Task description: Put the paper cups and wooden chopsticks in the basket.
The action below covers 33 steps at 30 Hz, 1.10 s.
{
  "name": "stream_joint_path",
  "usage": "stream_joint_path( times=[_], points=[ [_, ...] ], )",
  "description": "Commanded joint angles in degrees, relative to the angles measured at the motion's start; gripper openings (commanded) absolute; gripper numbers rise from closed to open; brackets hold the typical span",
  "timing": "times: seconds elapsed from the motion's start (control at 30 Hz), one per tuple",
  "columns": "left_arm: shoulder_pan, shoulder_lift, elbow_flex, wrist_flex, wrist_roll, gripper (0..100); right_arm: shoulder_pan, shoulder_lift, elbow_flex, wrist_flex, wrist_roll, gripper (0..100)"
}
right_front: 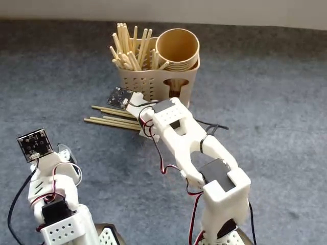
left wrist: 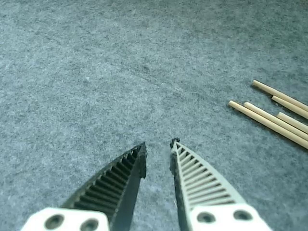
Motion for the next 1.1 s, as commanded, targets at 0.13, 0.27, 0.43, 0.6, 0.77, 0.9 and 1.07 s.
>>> stream_joint_path(
  times=[0.13, 0.27, 0.43, 0.6, 0.77, 0.9, 1.07],
  points=[
    [-0.57, 0.04, 1.19, 0.18, 0.09, 10, -0.48, -0.75, -2.77, 0.4, 0.7, 27.9],
    [-0.57, 0.04, 1.19, 0.18, 0.09, 10, -0.48, -0.66, -2.77, 0.4, 0.7, 27.9],
    [-0.57, 0.04, 1.19, 0.18, 0.09, 10, -0.48, 4.18, -3.12, 0.4, 0.7, 27.9],
    [-0.57, 0.04, 1.19, 0.18, 0.09, 10, -0.22, 7.34, -3.3, 0.22, 0.7, 27.9],
    [-0.57, 0.04, 1.19, 0.18, 0.09, 10, -0.57, 7.25, -3.03, 0.4, 0.7, 26.5],
    [-0.57, 0.04, 1.19, 0.18, 0.09, 10, -1.63, 7.25, -3.03, 4.7, 6.59, 12.3],
    [-0.57, 0.04, 1.19, 0.18, 0.09, 10, -3.38, 7.08, -3.3, 14.81, 10.2, 1.6]
  ],
)
